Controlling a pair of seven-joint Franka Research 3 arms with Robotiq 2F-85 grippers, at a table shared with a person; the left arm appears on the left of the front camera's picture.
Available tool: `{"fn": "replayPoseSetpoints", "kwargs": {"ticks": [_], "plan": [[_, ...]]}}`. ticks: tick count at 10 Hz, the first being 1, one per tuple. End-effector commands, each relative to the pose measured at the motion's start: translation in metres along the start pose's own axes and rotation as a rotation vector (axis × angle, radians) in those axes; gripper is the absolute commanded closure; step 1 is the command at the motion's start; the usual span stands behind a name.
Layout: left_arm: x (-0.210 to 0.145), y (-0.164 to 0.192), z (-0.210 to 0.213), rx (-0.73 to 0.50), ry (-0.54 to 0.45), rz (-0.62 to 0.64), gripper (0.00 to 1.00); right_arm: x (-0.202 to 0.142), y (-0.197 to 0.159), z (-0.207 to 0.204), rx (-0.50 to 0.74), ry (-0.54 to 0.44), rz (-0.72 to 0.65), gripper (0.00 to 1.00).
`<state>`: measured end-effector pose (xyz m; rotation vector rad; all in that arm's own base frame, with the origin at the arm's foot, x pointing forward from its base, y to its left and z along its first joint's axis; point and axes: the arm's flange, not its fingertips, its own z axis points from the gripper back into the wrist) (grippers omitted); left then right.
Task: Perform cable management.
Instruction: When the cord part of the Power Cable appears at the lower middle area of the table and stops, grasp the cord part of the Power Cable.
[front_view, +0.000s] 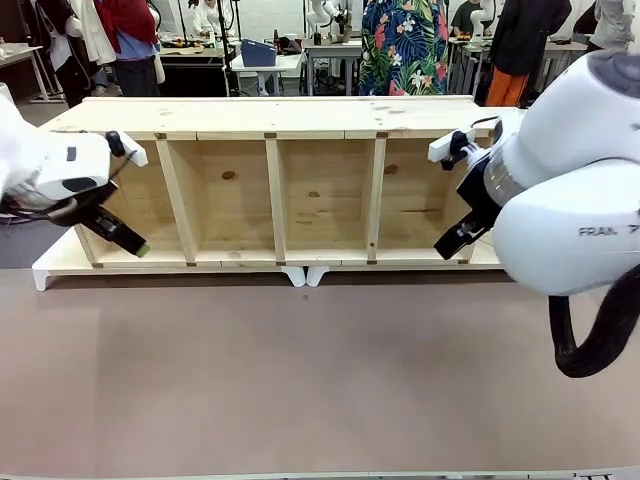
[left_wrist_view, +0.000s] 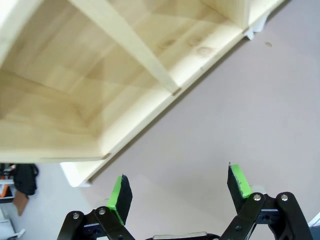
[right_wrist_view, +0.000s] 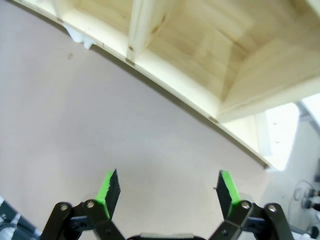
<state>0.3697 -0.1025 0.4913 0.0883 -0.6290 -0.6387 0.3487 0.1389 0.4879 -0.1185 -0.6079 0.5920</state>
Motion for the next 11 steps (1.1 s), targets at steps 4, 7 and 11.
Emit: {"fn": "replayPoseSetpoints", "kwargs": {"ticks": [4, 7, 11], "plan": [[-0.108, -0.022, 0.071, 0.158, -0.060, 0.090, 0.00, -0.112, -0.002, 0.063, -0.077, -0.038, -0.126, 0.00], [-0.156, -0.008, 0.095, 0.139, -0.131, 0.200, 0.00, -0.142, -0.012, 0.085, -0.104, -0.072, -0.219, 0.00], [-0.177, -0.004, 0.087, 0.079, -0.131, 0.197, 0.00, -0.156, -0.013, 0.073, -0.054, -0.078, -0.264, 0.00]]}}
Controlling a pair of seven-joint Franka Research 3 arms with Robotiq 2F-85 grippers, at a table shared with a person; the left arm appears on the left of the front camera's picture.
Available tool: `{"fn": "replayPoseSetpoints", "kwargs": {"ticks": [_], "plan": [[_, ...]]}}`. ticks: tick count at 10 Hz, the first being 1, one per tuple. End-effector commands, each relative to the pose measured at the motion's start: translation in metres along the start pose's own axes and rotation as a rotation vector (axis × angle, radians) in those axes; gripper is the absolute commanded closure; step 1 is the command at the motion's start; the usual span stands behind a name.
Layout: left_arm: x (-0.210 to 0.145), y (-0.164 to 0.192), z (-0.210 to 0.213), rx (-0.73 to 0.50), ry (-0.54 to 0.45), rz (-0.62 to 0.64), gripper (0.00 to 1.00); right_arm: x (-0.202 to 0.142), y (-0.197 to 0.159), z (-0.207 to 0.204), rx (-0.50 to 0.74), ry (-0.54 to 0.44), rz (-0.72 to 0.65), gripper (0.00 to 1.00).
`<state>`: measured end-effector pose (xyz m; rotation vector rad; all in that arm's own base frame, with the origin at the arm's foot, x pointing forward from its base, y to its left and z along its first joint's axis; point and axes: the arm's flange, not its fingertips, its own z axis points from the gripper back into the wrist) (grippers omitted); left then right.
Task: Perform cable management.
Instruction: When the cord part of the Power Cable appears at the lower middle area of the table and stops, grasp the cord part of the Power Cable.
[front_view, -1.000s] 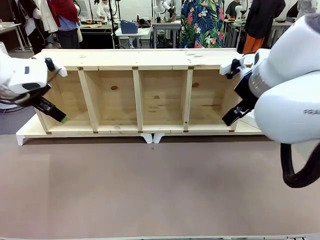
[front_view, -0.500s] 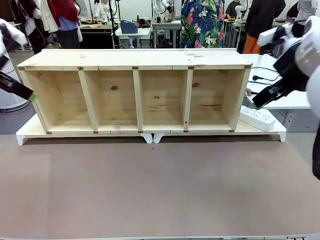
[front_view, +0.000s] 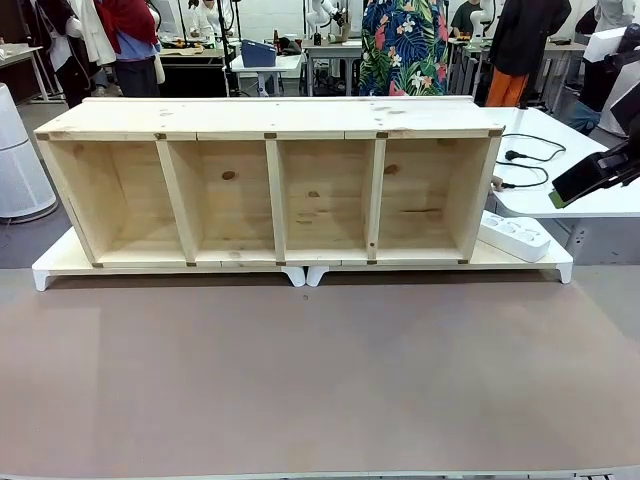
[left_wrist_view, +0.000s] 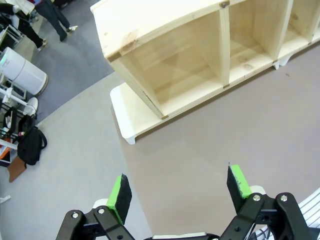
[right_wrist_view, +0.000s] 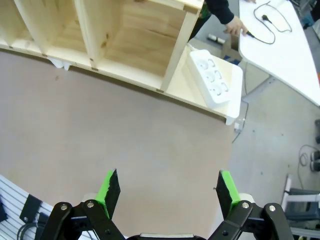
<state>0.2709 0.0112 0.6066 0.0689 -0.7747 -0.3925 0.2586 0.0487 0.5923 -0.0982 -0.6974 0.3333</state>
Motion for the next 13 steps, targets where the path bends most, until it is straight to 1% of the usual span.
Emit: {"fn": "replayPoseSetpoints", "kwargs": {"ticks": [1, 2, 3, 13], "plan": [[-0.130, -0.053, -0.058, -0.032, -0.005, -0.034, 0.00, -0.113, 0.026, -0.061, 0.030, -0.012, -0.024, 0.00], [-0.129, -0.054, -0.060, -0.052, -0.004, -0.049, 0.00, -0.114, 0.026, -0.061, 0.044, -0.002, -0.017, 0.00], [-0.002, 0.002, -0.002, -0.008, 0.010, -0.009, 0.00, 0.000, 0.000, -0.001, 0.008, 0.001, -0.007, 0.00], [-0.002, 0.002, -0.002, -0.008, 0.010, -0.009, 0.00, 0.000, 0.000, -0.001, 0.008, 0.001, -0.007, 0.00]]}}
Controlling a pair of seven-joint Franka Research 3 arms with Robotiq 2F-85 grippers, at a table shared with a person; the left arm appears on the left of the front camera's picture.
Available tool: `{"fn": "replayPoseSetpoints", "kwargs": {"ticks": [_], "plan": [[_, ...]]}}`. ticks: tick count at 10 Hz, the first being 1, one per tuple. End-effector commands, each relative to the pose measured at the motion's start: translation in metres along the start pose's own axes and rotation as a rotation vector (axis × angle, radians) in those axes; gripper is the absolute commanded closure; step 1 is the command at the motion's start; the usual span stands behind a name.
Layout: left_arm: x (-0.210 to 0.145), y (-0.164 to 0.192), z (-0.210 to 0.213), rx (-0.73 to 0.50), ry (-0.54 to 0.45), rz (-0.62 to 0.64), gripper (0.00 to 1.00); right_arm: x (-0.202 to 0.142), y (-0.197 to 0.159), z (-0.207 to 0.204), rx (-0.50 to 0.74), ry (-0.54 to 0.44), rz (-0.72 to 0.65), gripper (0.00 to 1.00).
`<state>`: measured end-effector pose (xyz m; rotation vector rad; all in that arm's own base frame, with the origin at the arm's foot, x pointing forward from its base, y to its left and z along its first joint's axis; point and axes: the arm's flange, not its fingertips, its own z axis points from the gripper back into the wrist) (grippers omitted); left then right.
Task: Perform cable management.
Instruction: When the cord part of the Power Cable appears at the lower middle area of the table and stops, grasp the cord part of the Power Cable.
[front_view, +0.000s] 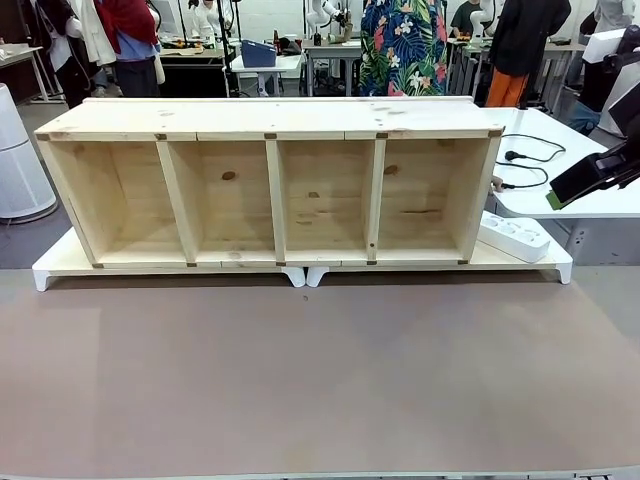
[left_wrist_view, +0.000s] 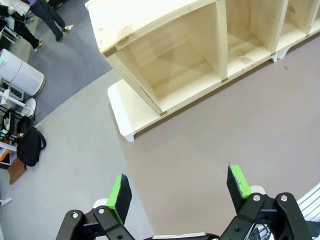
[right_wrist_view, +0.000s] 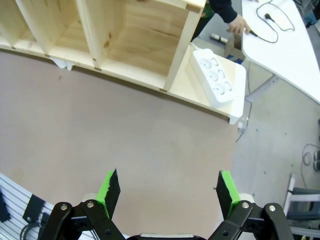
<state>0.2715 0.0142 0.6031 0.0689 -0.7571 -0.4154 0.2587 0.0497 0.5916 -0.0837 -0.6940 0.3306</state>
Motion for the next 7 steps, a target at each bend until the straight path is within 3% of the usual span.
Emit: {"fn": "replayPoseSetpoints", "kwargs": {"ticks": [1, 7], "plan": [[0.0008, -0.0006, 0.0010, 0.003, -0.005, 0.012, 0.00, 0.0001, -0.0010, -0.0001, -0.005, -0.001, 0.001, 0.00], [0.0008, -0.0006, 0.0010, 0.003, -0.005, 0.012, 0.00, 0.0001, -0.0010, -0.0001, -0.005, -0.001, 0.001, 0.00]]}}
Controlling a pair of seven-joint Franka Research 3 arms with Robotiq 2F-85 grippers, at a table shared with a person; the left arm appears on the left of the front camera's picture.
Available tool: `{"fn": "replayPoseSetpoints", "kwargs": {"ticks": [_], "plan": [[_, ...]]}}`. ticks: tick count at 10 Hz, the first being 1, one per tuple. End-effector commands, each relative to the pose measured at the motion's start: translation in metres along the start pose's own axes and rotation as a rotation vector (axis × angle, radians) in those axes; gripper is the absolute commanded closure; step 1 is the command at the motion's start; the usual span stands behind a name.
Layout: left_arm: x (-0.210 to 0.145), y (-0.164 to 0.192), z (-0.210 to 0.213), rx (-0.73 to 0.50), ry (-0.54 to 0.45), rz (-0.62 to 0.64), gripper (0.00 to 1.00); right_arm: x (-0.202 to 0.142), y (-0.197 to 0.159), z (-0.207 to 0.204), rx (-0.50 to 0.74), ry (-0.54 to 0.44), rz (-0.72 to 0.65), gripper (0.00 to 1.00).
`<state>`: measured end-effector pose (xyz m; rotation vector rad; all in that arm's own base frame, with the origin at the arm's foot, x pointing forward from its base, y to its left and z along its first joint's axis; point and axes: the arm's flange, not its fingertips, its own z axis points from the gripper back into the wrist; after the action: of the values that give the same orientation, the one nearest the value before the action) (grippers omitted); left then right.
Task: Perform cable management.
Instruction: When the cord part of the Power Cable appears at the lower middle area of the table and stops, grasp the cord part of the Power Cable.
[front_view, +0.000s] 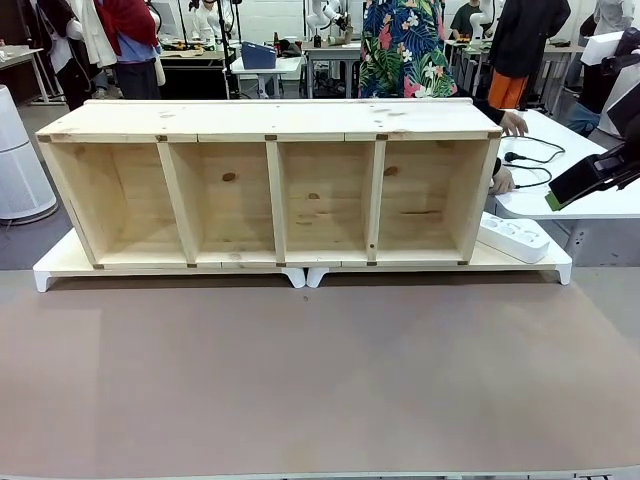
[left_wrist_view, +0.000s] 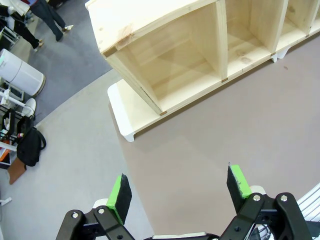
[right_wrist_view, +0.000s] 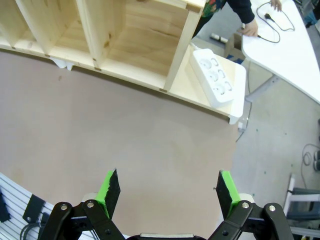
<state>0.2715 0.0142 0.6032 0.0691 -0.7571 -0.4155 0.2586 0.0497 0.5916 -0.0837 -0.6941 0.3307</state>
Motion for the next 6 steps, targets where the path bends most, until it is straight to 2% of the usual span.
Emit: {"fn": "replayPoseSetpoints", "kwargs": {"ticks": [1, 6], "plan": [[0.0008, -0.0006, 0.0010, 0.003, -0.005, 0.012, 0.00, 0.0001, -0.0010, -0.0001, -0.004, -0.001, 0.001, 0.00], [0.0008, -0.0006, 0.0010, 0.003, -0.005, 0.012, 0.00, 0.0001, -0.0010, -0.0001, -0.004, -0.001, 0.001, 0.00]]}}
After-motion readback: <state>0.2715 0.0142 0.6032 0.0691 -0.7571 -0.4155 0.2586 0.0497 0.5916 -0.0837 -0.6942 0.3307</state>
